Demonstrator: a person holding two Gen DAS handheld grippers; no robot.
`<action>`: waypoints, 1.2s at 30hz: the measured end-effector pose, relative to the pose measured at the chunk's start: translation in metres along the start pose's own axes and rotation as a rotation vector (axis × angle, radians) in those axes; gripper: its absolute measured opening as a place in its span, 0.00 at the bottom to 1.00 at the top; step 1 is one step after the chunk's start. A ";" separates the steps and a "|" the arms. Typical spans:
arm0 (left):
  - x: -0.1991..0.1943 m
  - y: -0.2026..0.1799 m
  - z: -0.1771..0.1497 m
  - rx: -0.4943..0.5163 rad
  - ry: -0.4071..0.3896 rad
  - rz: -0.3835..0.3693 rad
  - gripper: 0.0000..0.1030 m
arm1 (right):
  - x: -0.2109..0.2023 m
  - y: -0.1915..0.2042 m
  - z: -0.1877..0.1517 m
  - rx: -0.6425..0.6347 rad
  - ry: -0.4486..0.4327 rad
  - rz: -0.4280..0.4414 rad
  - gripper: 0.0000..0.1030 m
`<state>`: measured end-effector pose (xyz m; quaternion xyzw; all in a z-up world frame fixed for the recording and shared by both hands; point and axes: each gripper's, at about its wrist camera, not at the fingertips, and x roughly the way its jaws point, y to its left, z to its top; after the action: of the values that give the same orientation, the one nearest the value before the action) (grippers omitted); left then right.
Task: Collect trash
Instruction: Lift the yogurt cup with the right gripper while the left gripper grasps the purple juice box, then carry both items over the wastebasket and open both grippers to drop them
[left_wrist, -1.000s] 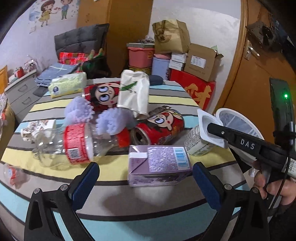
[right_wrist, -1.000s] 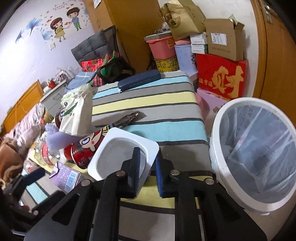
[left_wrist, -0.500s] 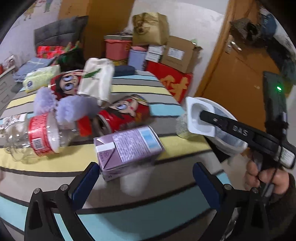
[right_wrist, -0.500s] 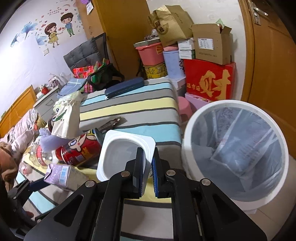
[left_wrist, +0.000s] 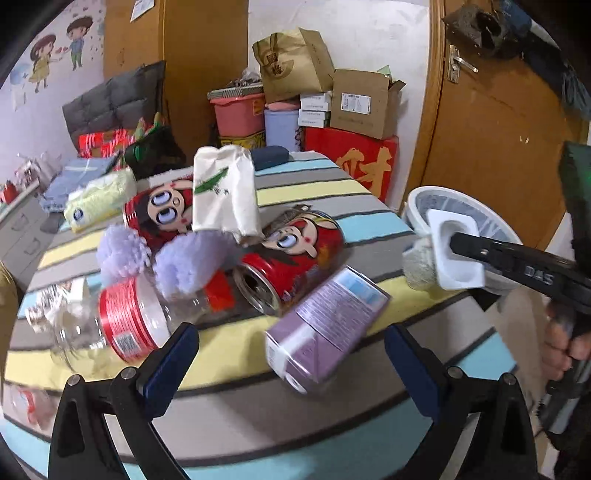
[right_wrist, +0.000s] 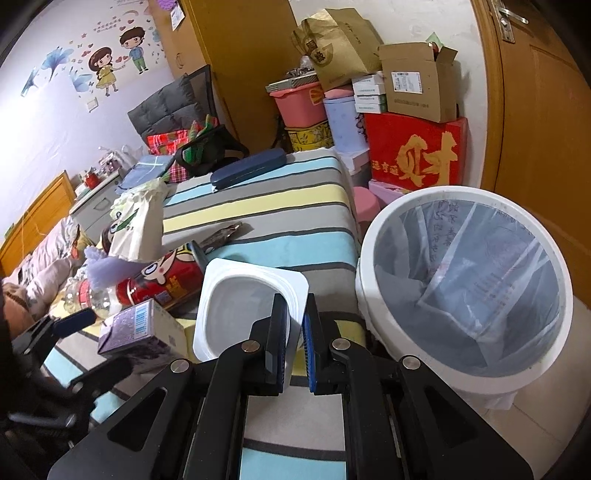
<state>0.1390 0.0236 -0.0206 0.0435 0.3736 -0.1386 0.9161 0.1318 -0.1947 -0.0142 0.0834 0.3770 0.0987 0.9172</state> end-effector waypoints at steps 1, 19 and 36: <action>0.003 0.001 0.001 -0.003 0.009 -0.013 0.98 | -0.001 0.000 -0.001 -0.002 -0.001 0.001 0.08; 0.022 -0.019 0.004 -0.020 0.069 -0.161 0.47 | -0.004 -0.009 -0.007 0.026 -0.002 -0.012 0.08; -0.014 -0.060 0.033 0.001 -0.041 -0.163 0.46 | -0.034 -0.029 -0.001 0.061 -0.089 -0.031 0.08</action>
<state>0.1348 -0.0365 0.0145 0.0105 0.3572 -0.2138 0.9091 0.1112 -0.2315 0.0018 0.1098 0.3399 0.0692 0.9315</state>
